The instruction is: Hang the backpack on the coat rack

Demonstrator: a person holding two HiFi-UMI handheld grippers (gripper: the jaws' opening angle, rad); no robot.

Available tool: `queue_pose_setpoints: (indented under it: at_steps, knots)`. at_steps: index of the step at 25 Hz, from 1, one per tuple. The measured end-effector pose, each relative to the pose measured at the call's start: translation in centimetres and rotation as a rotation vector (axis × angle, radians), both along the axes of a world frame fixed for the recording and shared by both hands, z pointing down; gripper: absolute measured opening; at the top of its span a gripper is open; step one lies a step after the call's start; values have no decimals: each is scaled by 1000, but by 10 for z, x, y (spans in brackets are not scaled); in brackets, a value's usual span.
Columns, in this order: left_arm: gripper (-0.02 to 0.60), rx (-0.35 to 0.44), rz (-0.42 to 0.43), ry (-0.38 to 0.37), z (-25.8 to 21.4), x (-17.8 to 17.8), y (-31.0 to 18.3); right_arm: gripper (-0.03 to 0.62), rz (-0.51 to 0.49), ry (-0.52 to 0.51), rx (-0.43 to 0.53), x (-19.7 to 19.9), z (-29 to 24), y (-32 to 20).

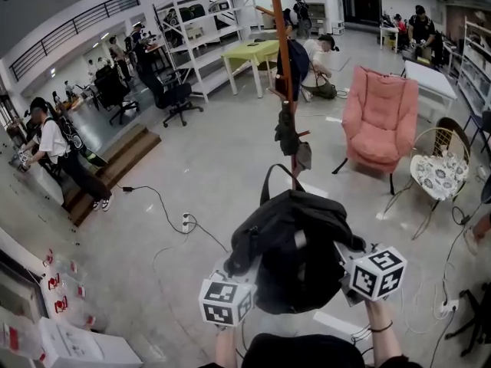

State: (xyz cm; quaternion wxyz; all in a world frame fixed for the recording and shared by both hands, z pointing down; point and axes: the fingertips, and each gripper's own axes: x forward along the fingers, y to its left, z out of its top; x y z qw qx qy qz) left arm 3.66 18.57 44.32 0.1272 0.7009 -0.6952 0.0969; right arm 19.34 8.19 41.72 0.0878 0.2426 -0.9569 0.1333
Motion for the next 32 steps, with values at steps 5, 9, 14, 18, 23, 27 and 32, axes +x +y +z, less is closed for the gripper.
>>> queue_pose_setpoints:
  at_steps: [5,9,14,18,23,27,32]
  knots:
    - [132,-24,32,14,14,-27,-36,29,28,11,-20,-25,13,-32]
    - [132,-29,60,18,20,-58,-70,29,67,11,-28,-53,18,-61]
    - [132,-35,102,12,17,-92,-109,29,117,-2,-41,-83,17,-93]
    - [132,-31,128,6,14,-117,-134,29,148,-12,-44,-105,15,-112]
    - [132,-34,172,2,13,-146,-165,29,187,-11,-43,-129,14,-136]
    - [132,-40,219,-16,12,-165,-190,29,223,-15,-49,-146,16,-153]
    - [132,-33,266,-43,3,-184,-214,29,262,-26,-27,-161,10,-169]
